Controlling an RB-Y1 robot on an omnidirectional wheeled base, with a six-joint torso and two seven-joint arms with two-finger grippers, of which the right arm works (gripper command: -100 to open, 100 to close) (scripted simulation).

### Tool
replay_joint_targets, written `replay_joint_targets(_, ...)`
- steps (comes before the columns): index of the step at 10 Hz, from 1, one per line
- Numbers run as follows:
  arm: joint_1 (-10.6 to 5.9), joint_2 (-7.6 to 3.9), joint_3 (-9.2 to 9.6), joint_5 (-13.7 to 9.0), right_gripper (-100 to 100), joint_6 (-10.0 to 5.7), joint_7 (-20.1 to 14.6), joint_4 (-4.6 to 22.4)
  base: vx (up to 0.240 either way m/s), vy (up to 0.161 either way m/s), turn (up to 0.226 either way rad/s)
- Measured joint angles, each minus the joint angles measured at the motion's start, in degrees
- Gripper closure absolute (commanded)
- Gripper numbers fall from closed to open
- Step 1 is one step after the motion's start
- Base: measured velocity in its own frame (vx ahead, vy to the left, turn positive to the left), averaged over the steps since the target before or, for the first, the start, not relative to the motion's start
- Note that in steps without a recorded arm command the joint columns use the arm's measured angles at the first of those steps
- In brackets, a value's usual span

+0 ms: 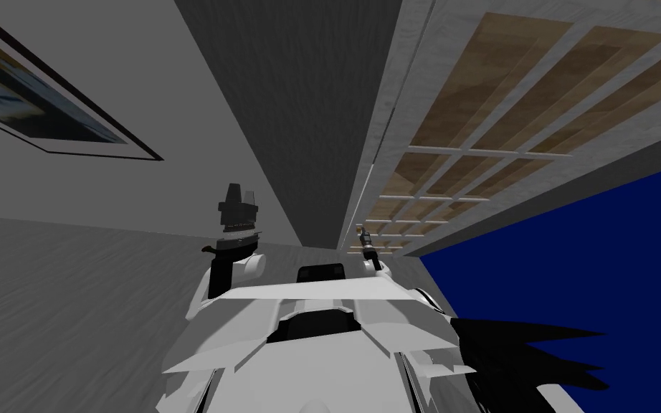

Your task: Pull the door open

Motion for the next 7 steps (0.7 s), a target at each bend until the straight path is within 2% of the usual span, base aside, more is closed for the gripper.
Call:
replay_joint_targets(1, -0.8, 0.09, 0.04, 0.0, 100, -0.7, -0.11, 1.5, 0.0, 0.0, 0.0)
replay_joint_targets(2, 0.14, -0.13, 0.06, 0.0, 100, -0.06, -0.12, -0.13, -0.003, 0.003, 0.025)
replay_joint_targets(3, 0.11, -0.32, 0.1, 0.01, 100, -0.09, -0.34, 0.04, 0.002, -0.002, -0.017)
replay_joint_targets(4, -1.6, -0.13, 0.12, 0.02, 100, -1.47, -0.56, 3.2, -0.011, 0.005, 0.005)
replay_joint_targets(7, -1.7, -1.04, -0.33, -0.71, 100, -0.74, -3.19, 3.2, -0.045, -0.009, 0.047)
